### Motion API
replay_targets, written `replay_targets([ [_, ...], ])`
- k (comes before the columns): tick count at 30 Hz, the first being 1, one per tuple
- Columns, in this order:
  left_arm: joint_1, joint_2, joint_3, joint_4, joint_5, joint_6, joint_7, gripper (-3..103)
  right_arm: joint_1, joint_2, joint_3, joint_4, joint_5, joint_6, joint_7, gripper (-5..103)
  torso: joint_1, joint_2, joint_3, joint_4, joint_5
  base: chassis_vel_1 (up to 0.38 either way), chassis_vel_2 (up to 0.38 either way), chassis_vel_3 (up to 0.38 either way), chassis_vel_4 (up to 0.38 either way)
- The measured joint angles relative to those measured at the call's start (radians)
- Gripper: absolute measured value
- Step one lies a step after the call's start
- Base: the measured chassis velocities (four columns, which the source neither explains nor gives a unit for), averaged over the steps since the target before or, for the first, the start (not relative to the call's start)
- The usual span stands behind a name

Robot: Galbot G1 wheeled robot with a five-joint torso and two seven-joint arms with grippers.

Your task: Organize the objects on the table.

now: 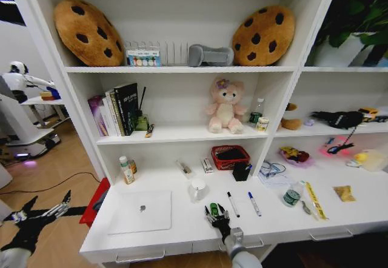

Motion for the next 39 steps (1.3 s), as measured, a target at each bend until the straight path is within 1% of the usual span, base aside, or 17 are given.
replay_targets([
  [1, 0.000, 0.000, 0.000, 0.000, 0.000, 0.000, 0.000, 100, -0.005, 0.001, 0.005, 0.005, 0.000, 0.003, -0.001, 55, 0.000, 0.000, 0.000, 0.0001, 0.0000, 0.000, 0.000, 0.000, 0.000],
  [2, 0.000, 0.000, 0.000, 0.000, 0.000, 0.000, 0.000, 100, -0.005, 0.001, 0.005, 0.005, 0.000, 0.003, -0.001, 55, 0.000, 0.000, 0.000, 0.0001, 0.0000, 0.000, 0.000, 0.000, 0.000],
  [5, 0.000, 0.000, 0.000, 0.000, 0.000, 0.000, 0.000, 100, -0.019, -0.008, 0.022, 0.022, 0.003, 0.009, -0.004, 38, 0.000, 0.000, 0.000, 0.0000, 0.0000, 0.000, 0.000, 0.000, 0.000],
  [7, 0.000, 0.000, 0.000, 0.000, 0.000, 0.000, 0.000, 100, -0.023, -0.014, 0.030, 0.030, 0.007, 0.009, -0.004, 35, 0.000, 0.000, 0.000, 0.0000, 0.0000, 0.000, 0.000, 0.000, 0.000],
  [12, 0.000, 0.000, 0.000, 0.000, 0.000, 0.000, 0.000, 100, -0.035, -0.057, 0.054, 0.079, 0.033, 0.003, 0.003, 34, 0.000, 0.000, 0.000, 0.0001, 0.0002, 0.000, 0.000, 0.000, 0.000],
  [15, 0.000, 0.000, 0.000, 0.000, 0.000, 0.000, 0.000, 100, -0.060, -0.115, 0.082, 0.163, 0.067, -0.014, 0.010, 34, 0.000, 0.000, 0.000, 0.0000, 0.0002, 0.000, 0.000, 0.000, 0.000],
  [17, 0.000, 0.000, 0.000, 0.000, 0.000, 0.000, 0.000, 100, -0.094, -0.173, 0.127, 0.281, 0.113, -0.036, 0.014, 34, 0.000, 0.000, 0.000, 0.0000, 0.0000, 0.000, 0.000, 0.000, 0.000],
  [23, 0.000, 0.000, 0.000, 0.000, 0.000, 0.000, 0.000, 100, -0.115, -0.247, 0.209, 0.440, 0.212, -0.083, 0.025, 34, 0.000, 0.000, 0.000, -0.0003, 0.0004, 0.000, 0.000, 0.000, 0.000],
  [25, 0.000, 0.000, 0.000, 0.000, 0.000, 0.000, 0.000, 100, -0.019, -0.348, 0.261, 0.538, 0.417, -0.135, 0.056, 34, 0.000, 0.000, 0.000, -0.0001, 0.0001, 0.000, 0.000, 0.000, 0.000],
  [27, 0.000, 0.000, 0.000, 0.000, 0.000, 0.000, 0.000, 100, 0.072, -0.411, 0.253, 0.543, 0.525, -0.154, 0.067, 34, 0.000, 0.000, 0.000, 0.0000, 0.0002, 0.000, 0.000, 0.000, 0.000],
  [28, 0.000, 0.000, 0.000, 0.000, 0.000, 0.000, 0.000, 100, 0.072, -0.411, 0.253, 0.543, 0.525, -0.154, 0.067, 34, 0.000, 0.000, 0.000, 0.0000, 0.0002, 0.000, 0.000, 0.000, 0.000],
  [29, 0.000, 0.000, 0.000, 0.000, 0.000, 0.000, 0.000, 100, 0.149, -0.454, 0.240, 0.535, 0.585, -0.163, 0.069, 34, 0.000, 0.000, 0.000, 0.0001, 0.0002, 0.000, 0.000, 0.000, 0.000],
  [32, 0.000, 0.000, 0.000, 0.000, 0.000, 0.000, 0.000, 100, 0.276, -0.529, 0.225, 0.517, 0.673, -0.174, 0.068, 34, 0.000, 0.000, 0.000, 0.0002, 0.0001, 0.000, 0.000, 0.000, 0.000],
  [34, 0.000, 0.000, 0.000, 0.000, 0.000, 0.000, 0.000, 100, 0.337, -0.552, 0.206, 0.502, 0.705, -0.178, 0.070, 34, 0.000, 0.000, 0.000, 0.0000, -0.0002, 0.000, 0.000, 0.000, 0.000],
  [35, 0.000, 0.000, 0.000, 0.000, 0.000, 0.000, 0.000, 100, 0.427, -0.569, 0.155, 0.479, 0.747, -0.185, 0.075, 34, 0.000, 0.000, 0.000, -0.0002, 0.0000, 0.000, 0.000, 0.000, 0.000],
  [36, 0.000, 0.000, 0.000, 0.000, 0.000, 0.000, 0.000, 100, 0.427, -0.569, 0.155, 0.479, 0.747, -0.185, 0.075, 34, 0.000, 0.000, 0.000, -0.0002, 0.0000, 0.000, 0.000, 0.000, 0.000],
  [39, 0.000, 0.000, 0.000, 0.000, 0.000, 0.000, 0.000, 100, 0.675, -0.567, -0.011, 0.400, 0.845, -0.206, 0.095, 34, 0.000, 0.000, 0.000, 0.0000, 0.0002, 0.000, 0.000, 0.000, 0.000],
])
